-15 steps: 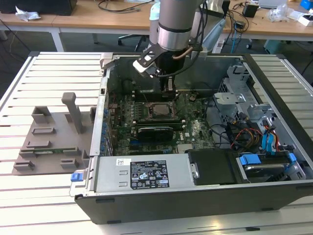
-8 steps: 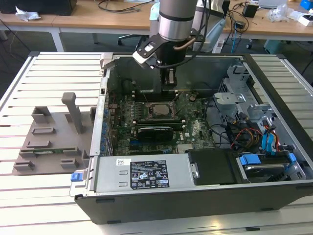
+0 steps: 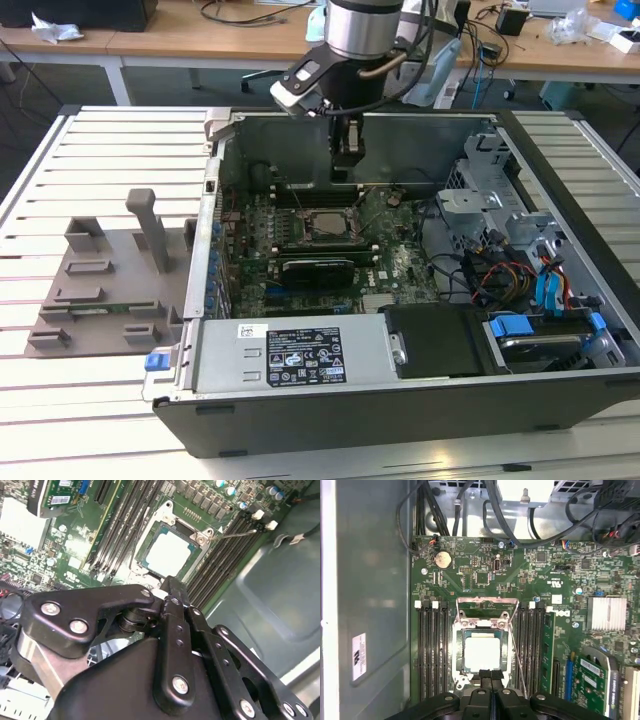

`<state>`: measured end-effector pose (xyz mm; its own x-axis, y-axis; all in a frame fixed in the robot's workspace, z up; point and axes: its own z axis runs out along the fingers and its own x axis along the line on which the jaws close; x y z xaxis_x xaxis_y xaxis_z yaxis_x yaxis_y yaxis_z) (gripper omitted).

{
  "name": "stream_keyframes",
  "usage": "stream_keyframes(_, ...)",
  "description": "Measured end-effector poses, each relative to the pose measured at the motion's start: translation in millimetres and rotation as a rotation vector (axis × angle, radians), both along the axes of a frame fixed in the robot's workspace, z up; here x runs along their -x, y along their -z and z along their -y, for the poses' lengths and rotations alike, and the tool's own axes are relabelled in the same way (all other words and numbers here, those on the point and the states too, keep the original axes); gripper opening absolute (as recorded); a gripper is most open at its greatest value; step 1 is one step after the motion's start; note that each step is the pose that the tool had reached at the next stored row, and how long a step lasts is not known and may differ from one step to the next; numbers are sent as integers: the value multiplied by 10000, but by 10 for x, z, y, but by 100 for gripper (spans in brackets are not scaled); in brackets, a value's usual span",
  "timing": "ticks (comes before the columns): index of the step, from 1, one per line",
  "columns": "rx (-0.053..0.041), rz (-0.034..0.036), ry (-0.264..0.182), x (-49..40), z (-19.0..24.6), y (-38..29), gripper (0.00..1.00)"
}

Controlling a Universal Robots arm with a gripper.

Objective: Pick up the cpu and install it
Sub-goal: 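Place the cpu into insertion slot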

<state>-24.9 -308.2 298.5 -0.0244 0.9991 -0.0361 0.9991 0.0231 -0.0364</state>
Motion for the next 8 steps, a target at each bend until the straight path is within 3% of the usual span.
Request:
stream_keyframes(3,-1,1,0,0,0,-110,11)
stream_keyframes(8,-1,1,0,0,0,-124,11)
